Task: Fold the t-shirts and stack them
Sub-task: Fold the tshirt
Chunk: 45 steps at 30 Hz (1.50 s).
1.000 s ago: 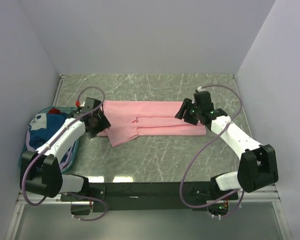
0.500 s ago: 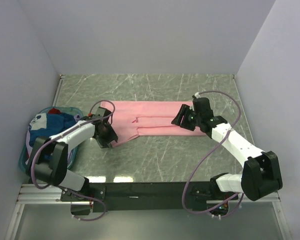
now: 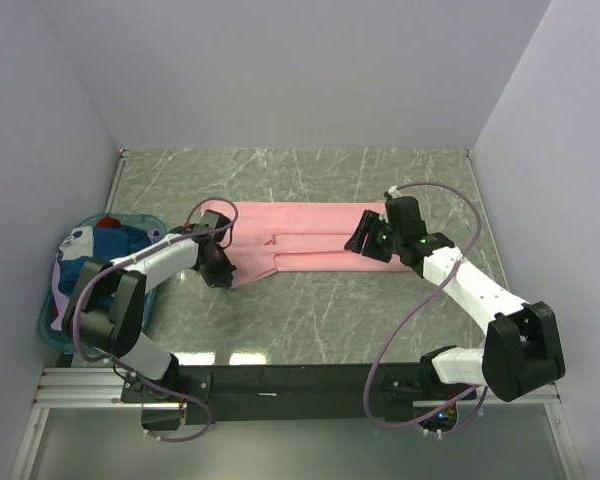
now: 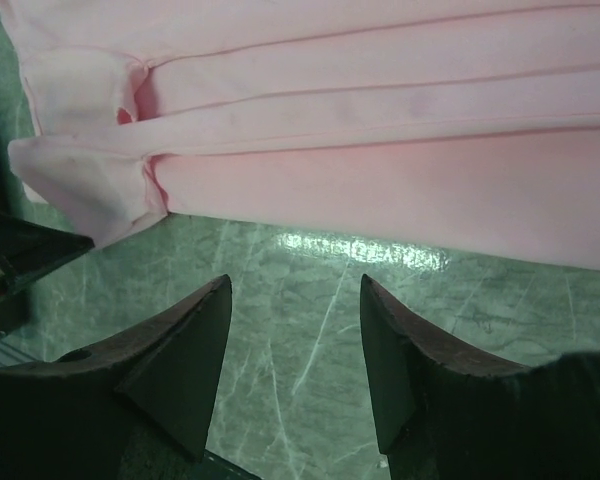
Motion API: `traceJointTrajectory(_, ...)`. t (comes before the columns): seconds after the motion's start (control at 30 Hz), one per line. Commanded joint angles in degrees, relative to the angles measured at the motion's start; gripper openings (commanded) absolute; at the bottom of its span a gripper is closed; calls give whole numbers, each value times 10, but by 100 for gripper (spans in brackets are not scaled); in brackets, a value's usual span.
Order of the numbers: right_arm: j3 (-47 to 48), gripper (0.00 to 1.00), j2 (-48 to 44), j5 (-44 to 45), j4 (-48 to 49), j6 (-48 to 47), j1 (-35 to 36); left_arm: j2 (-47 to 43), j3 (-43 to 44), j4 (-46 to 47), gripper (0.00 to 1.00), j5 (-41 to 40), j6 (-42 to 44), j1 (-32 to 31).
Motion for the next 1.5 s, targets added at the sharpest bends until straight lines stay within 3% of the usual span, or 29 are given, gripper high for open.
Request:
traceJointTrajectory(0.0, 8, 61, 7, 12, 5, -15, 3, 3, 58, -9, 1, -42, 20, -2)
traceJointTrajectory(0.27, 26, 61, 18, 37, -17, -40, 3, 79, 239, -44, 1, -128, 93, -2)
traceJointTrajectory(0.53, 25, 61, 25, 49, -26, -56, 3, 179, 367, -44, 1, -148, 137, -1)
traceJointTrajectory(1.47, 0, 61, 56, 82, -2, -48, -16, 285, 450, -32, 6, -173, 130, 18)
